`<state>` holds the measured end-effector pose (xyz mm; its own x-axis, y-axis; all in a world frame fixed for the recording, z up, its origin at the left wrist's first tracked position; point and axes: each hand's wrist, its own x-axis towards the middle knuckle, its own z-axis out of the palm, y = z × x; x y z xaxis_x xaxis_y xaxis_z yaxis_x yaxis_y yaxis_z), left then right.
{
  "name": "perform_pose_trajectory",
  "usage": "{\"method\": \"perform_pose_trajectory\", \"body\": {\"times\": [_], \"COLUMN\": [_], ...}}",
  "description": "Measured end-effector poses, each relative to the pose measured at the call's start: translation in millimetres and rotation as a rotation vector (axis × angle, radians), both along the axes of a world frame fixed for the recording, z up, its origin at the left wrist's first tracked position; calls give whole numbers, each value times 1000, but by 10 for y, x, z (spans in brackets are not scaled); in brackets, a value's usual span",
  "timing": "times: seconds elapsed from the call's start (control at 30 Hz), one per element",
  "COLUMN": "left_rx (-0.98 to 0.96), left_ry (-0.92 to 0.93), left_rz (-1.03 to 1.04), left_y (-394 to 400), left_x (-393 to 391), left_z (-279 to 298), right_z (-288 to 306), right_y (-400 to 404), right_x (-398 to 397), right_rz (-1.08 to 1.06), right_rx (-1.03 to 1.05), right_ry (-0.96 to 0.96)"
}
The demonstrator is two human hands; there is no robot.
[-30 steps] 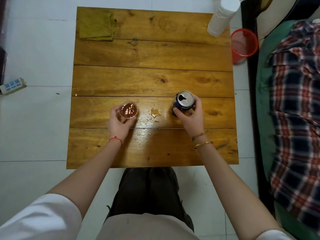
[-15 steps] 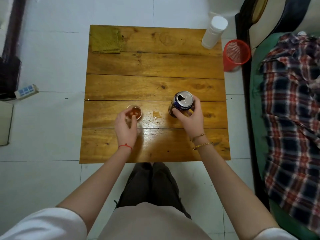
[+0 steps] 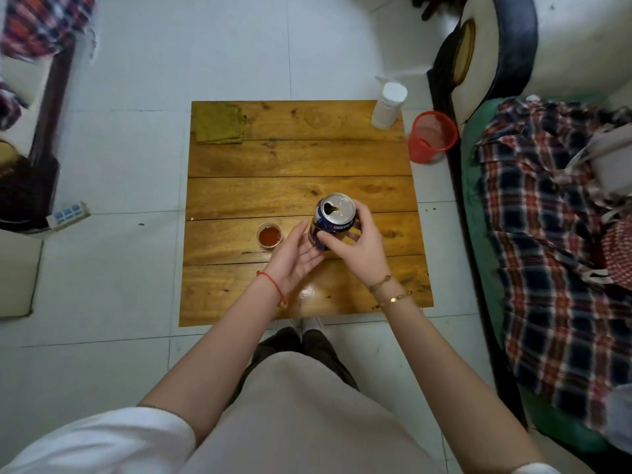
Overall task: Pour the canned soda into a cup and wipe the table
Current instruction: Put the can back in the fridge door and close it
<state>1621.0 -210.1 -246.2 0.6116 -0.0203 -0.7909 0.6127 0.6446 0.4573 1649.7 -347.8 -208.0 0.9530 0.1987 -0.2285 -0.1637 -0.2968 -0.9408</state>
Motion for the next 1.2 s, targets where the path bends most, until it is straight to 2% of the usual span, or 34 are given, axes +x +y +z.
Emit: {"method": "perform_pose_trajectory", "body": {"times": [0.2, 0.6, 1.0, 1.2], "left_rx": [29, 109, 123, 109], "left_ry": [-55, -104, -86, -77], "left_rz": [-36, -27, 365, 655], "left_y": [133, 284, -277, -460], "left_x": [-180, -531, -1612, -2308], "left_z": [222, 790, 973, 1030], "right_z": [297, 719, 883, 958], "right_y": [-39, -120, -272, -96], "right_x": [-99, -150, -589, -980], "right_rz": [129, 318, 758, 1007], "right_rx": [44, 80, 67, 113], "right_ry": [18, -96, -153, -146]}}
